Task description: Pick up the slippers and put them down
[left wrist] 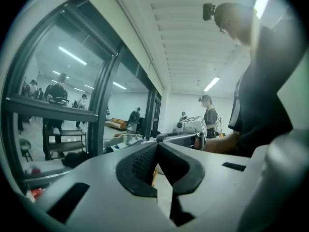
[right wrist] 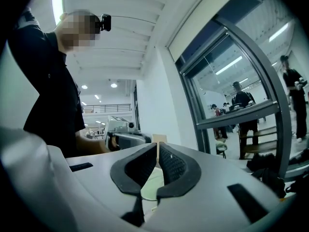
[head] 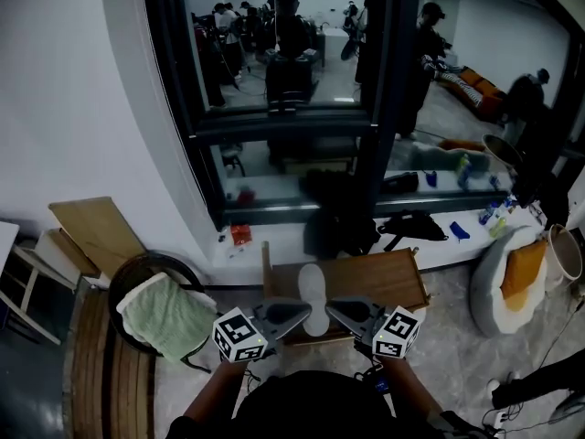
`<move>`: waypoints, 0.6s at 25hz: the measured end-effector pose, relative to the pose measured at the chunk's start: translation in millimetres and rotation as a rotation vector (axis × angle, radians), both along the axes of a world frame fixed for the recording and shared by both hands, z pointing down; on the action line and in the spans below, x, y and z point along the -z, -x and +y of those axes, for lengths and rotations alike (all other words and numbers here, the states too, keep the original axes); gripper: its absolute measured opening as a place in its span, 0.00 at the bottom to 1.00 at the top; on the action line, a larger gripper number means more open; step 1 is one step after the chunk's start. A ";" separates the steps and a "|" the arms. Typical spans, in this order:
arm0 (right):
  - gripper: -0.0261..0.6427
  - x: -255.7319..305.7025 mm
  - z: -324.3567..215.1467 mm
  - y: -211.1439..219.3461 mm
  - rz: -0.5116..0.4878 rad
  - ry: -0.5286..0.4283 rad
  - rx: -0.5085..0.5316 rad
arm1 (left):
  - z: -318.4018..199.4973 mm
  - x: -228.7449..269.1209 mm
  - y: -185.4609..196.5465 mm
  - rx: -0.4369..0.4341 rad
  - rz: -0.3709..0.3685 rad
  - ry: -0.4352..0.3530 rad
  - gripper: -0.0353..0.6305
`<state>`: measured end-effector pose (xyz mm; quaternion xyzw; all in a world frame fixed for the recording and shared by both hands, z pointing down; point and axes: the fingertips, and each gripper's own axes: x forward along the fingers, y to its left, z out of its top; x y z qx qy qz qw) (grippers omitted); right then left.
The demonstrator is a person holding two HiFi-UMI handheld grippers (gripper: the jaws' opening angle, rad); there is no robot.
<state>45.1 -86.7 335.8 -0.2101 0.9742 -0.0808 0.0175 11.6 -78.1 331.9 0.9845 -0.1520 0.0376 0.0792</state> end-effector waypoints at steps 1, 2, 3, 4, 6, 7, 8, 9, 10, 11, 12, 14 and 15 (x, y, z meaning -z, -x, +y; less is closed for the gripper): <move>0.09 -0.7 0.3 -0.1 0.007 0.000 0.004 | -1.3 -0.3 0.5 0.008 0.003 0.007 0.07; 0.09 -1.5 0.7 -0.6 0.011 0.001 0.005 | -2.1 -0.8 0.9 0.014 0.005 0.012 0.07; 0.09 -2.5 0.7 -1.6 0.012 0.003 0.005 | -2.5 -1.7 1.2 0.018 0.006 0.017 0.07; 0.09 -3.6 0.2 -3.0 0.010 0.007 0.001 | -2.3 -3.0 1.3 0.018 0.008 0.021 0.07; 0.09 -6.0 -1.4 -6.4 0.005 0.015 -0.011 | -0.4 -6.2 0.2 0.008 0.014 0.034 0.07; 0.09 -7.0 -2.5 -8.3 0.005 0.016 -0.018 | 0.4 -7.5 -0.8 0.002 0.018 0.041 0.07; 0.09 -7.5 -3.7 -10.2 0.008 0.015 -0.025 | 0.7 -8.5 -1.9 0.001 0.020 0.047 0.07; 0.09 -7.6 -5.1 -11.8 0.011 0.013 -0.031 | 0.3 -9.2 -2.8 0.002 0.020 0.050 0.07; 0.09 -7.3 -6.3 -13.0 0.013 0.012 -0.035 | -0.1 -9.5 -3.5 0.004 0.021 0.052 0.07; 0.09 -6.8 -7.4 -14.1 0.014 0.010 -0.038 | -0.3 -9.3 -4.3 0.003 0.023 0.054 0.07; 0.09 -6.5 -8.5 -15.3 0.017 0.009 -0.041 | -0.1 -8.7 -5.3 -0.001 0.027 0.057 0.07; 0.09 -7.0 -10.6 -17.8 0.023 0.013 -0.050 | 0.8 -6.2 -7.9 -0.013 0.045 0.064 0.07; 0.09 -7.6 -11.6 -18.9 0.022 0.019 -0.056 | 1.0 -4.5 -8.8 -0.016 0.058 0.068 0.07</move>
